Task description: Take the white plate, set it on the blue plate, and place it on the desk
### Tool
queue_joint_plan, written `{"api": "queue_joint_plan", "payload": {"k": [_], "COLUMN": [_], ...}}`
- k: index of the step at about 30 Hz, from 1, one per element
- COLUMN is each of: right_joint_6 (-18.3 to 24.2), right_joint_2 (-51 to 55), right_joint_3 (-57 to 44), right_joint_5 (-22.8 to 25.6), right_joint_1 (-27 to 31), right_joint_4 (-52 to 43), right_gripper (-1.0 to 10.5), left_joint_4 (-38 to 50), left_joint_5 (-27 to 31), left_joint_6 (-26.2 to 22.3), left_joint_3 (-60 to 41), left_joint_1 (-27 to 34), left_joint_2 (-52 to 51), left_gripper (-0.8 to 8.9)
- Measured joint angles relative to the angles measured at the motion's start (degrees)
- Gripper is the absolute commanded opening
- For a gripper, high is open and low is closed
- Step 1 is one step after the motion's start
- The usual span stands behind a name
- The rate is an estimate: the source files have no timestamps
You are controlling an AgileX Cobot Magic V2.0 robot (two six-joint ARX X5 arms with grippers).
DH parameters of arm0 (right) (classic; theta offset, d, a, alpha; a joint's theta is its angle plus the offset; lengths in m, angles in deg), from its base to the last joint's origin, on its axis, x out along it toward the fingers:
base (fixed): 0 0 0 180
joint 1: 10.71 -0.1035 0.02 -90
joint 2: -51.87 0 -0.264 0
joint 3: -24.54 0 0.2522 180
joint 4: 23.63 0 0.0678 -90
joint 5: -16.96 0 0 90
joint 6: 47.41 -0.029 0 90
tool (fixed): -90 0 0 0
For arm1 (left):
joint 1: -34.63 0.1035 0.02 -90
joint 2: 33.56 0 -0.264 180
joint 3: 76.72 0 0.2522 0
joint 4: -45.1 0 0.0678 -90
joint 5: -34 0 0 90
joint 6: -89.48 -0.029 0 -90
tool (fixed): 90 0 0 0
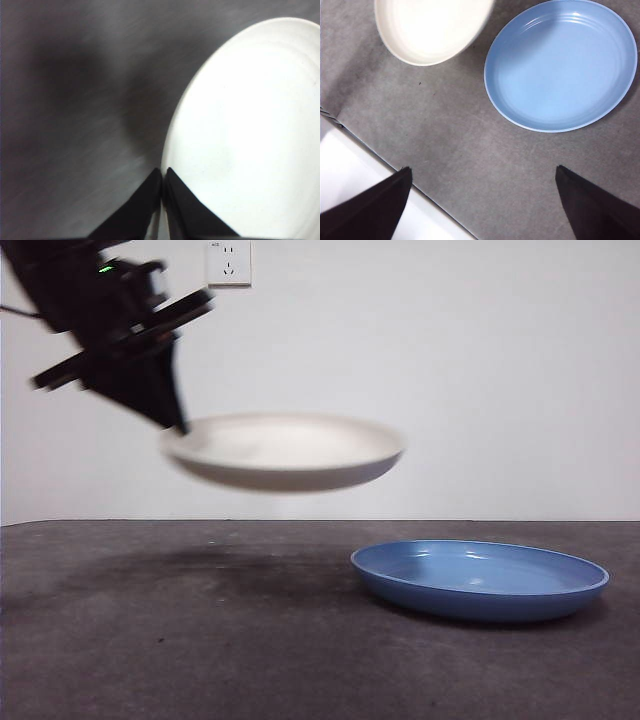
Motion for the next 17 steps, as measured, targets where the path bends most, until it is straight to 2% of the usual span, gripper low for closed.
{"api": "queue_joint_plan", "payload": {"k": [6, 17], "right_joint_6": [-0.31, -1.84], "right_joint_2": [0.28, 4.22], "right_joint_3": [0.0, 0.0], "right_joint_5": [0.02, 0.02], "right_joint_1": [0.0, 0.0], "right_joint_4": [-0.02, -0.09], "right_gripper": [4.6, 4.6], "left_joint_4": [1.51, 1.33], "left_joint_5": [-0.15, 1.38], "left_joint_6": [2.91, 4.74], "left_joint_3": [5.92, 16.87], "left_joint_1": [-6.21, -12.63], "left_joint_2": [5.4, 20.98], "left_gripper": [0.09, 0.09]}}
